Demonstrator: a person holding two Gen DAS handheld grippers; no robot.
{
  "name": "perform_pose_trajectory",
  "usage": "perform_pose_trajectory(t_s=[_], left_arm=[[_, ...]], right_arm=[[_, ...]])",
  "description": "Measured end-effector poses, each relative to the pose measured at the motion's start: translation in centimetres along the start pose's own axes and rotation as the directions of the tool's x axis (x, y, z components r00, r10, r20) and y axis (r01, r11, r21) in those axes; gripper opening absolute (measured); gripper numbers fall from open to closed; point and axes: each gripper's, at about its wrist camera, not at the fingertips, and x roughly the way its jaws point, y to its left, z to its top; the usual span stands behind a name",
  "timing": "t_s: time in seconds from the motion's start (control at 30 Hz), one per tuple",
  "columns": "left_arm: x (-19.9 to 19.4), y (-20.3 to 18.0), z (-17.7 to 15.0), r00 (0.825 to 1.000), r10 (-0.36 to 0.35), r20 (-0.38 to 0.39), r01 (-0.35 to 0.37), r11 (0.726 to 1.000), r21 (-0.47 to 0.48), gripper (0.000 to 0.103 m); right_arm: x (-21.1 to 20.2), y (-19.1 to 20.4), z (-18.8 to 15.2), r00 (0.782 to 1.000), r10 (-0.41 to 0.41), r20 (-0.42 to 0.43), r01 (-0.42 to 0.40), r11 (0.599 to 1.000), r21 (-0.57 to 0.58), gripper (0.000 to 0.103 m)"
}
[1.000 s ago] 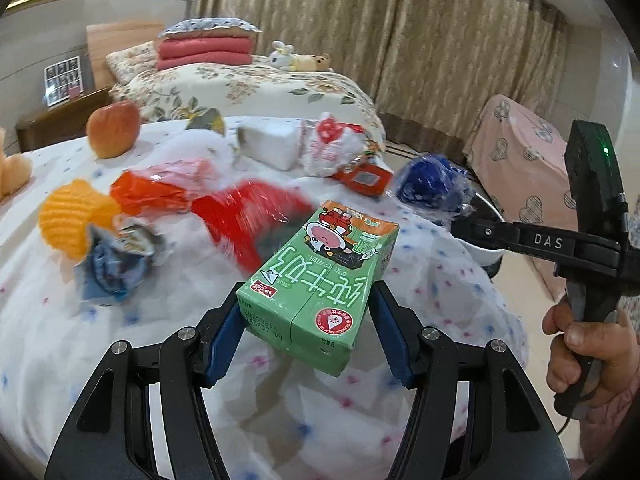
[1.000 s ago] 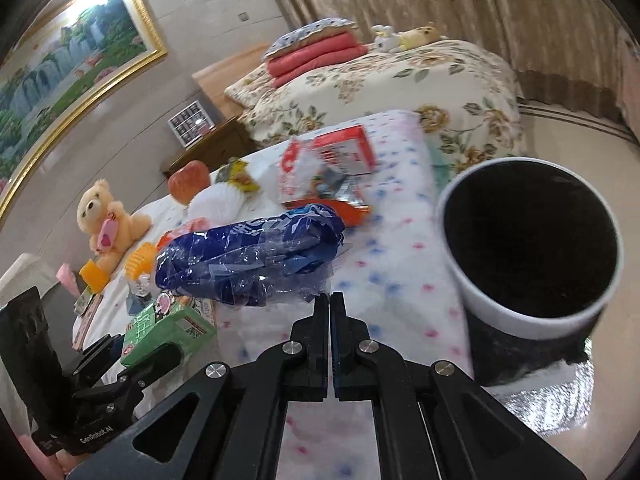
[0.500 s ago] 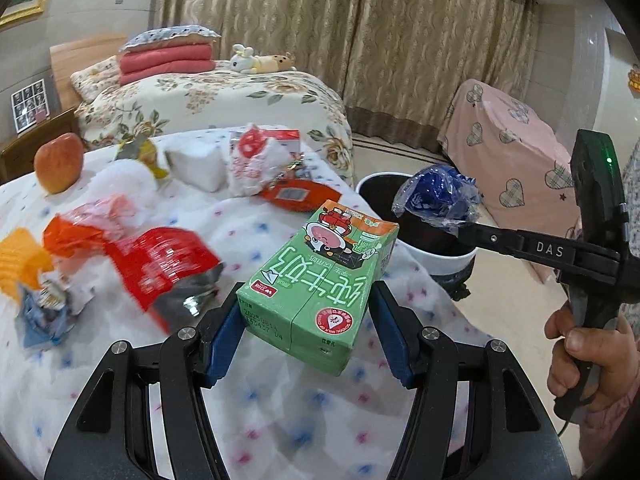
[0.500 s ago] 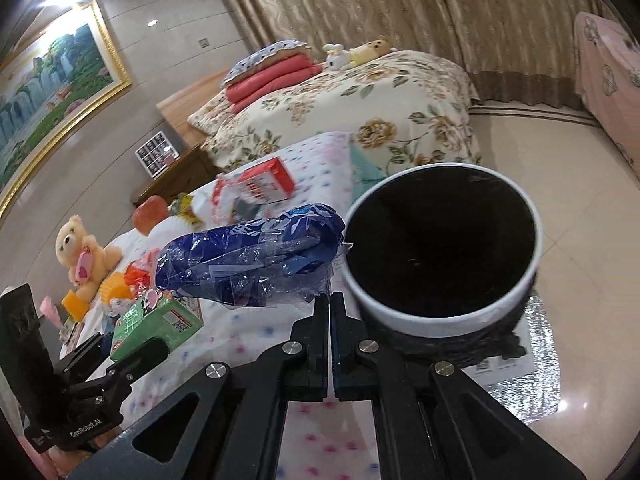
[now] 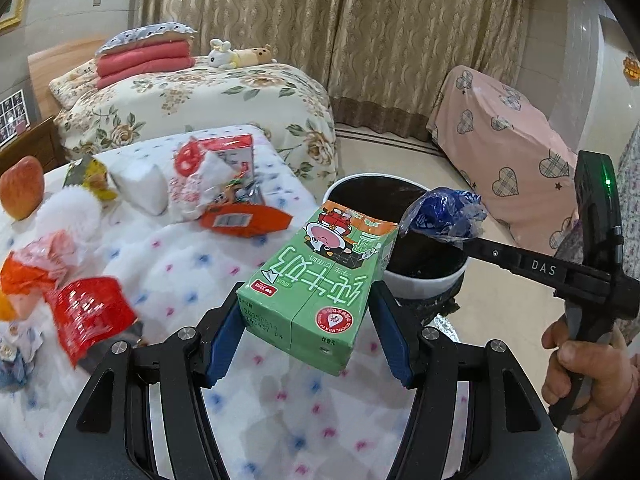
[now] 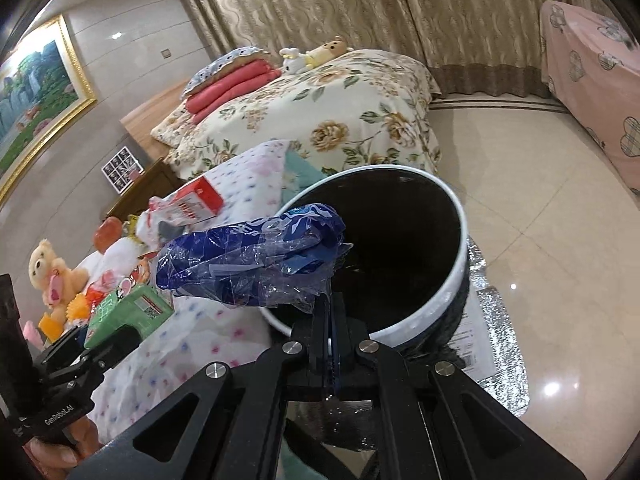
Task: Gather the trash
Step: 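Carry the green carton and blue bag over the trash bin with both tools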
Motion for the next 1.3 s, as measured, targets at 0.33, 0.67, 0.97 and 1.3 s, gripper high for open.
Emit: perform_pose_trajectory(t_s=[0.33, 0.67, 0.97, 1.3], left_arm=[[2.6, -1.3, 2.0, 1.000, -0.009, -0.027, 0.010, 1.000, 0.029, 0.061], [4.7, -2.3, 3.3, 0.999, -0.015, -0.042, 0.017, 0.999, 0.040, 0.061], [6.0, -2.8, 4.3, 0.998, -0.012, -0.058, 0.015, 0.999, 0.047, 0.061], [7.5, -3.6, 4.9, 0.996, -0.009, -0.085, 0.015, 0.998, 0.068, 0.061]], right_arm=[[0.9, -2.0, 0.8, 0.999, -0.038, -0.016, 0.038, 0.999, 0.017, 0.001], [1.6, -3.5, 1.7, 0.997, -0.066, -0.027, 0.066, 0.997, 0.027, 0.001], [2.2, -4.3, 2.3, 0.996, -0.076, -0.041, 0.077, 0.997, 0.027, 0.001], [2.8, -4.4, 3.1, 0.994, -0.091, -0.054, 0.092, 0.996, 0.011, 0.001]])
